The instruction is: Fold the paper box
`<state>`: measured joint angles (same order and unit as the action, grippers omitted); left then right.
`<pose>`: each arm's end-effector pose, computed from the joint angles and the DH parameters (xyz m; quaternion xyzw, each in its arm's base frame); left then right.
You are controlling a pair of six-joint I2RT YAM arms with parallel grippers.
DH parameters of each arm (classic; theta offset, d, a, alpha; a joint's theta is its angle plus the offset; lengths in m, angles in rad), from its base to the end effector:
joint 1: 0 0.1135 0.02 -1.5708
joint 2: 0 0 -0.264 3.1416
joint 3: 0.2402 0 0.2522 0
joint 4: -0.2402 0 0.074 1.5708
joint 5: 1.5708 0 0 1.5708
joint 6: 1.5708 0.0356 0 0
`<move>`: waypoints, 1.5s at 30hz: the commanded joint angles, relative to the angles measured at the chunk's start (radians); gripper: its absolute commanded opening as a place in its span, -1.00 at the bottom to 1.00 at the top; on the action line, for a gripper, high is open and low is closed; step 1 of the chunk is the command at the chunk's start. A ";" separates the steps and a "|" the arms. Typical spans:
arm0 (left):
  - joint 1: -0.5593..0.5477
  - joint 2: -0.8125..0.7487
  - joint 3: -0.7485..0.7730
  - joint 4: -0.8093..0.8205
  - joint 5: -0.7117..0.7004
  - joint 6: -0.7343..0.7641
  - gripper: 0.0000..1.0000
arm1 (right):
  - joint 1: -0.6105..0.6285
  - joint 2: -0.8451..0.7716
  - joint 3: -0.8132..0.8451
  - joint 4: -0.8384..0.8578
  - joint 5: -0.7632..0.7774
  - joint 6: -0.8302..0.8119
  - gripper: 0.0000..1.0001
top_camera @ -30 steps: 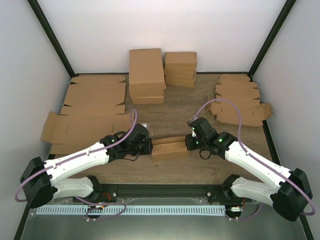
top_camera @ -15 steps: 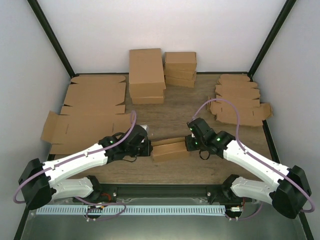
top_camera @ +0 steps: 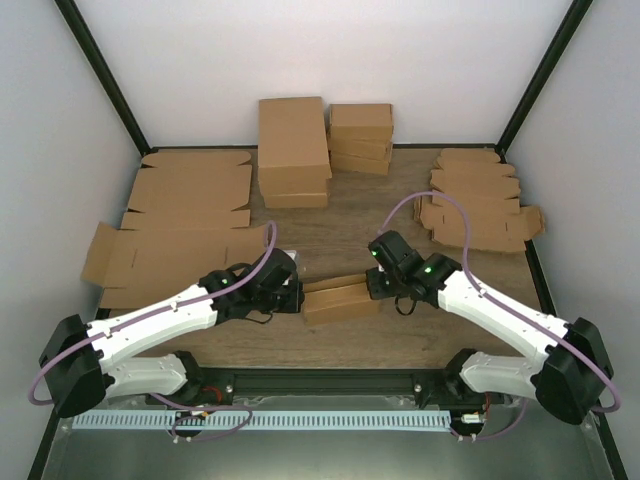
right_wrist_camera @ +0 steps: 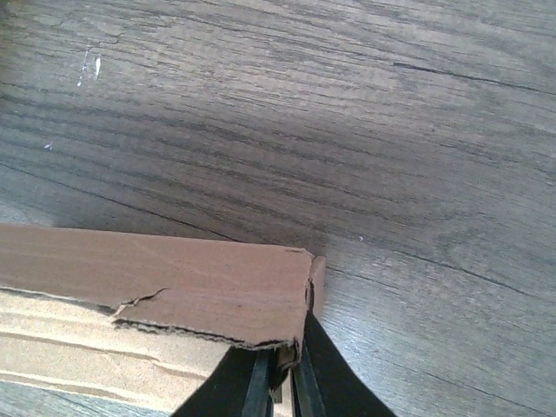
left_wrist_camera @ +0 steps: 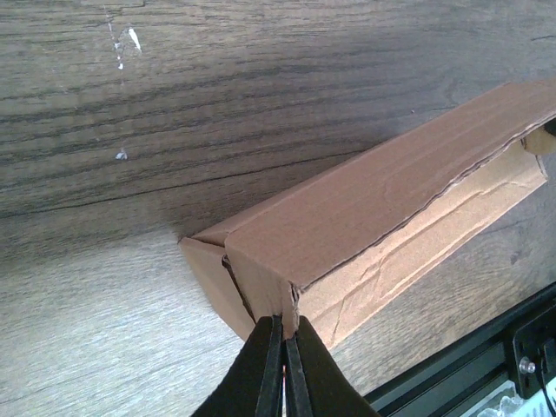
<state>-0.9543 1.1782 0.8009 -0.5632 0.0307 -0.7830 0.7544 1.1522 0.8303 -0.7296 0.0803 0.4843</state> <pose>0.1341 -0.1911 0.2344 0.0861 0.9467 -0.2460 0.1890 0.1611 0.1475 0.2391 -0.1198 0.9583 0.1173 0.2314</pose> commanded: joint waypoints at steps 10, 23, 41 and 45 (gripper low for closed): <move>0.010 0.027 0.045 -0.093 -0.016 0.038 -0.93 | 0.044 -0.019 0.035 0.002 -0.037 0.080 -0.97; 0.185 -0.006 0.070 -0.107 0.116 0.218 -0.93 | 0.330 0.065 0.071 0.057 0.161 0.474 -0.87; 0.180 -0.101 -0.063 -0.056 0.212 0.208 -0.93 | 0.358 0.092 0.083 -0.056 0.198 0.492 -0.83; 0.174 -0.114 -0.075 -0.061 0.209 0.197 -0.93 | 0.359 0.098 0.100 -0.095 0.211 0.485 -0.82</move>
<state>-0.7631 1.0771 0.7502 -0.6392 0.1806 -0.5747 1.0954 1.2366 0.8749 -0.7921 0.2810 0.9543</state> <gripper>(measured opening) 0.040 0.087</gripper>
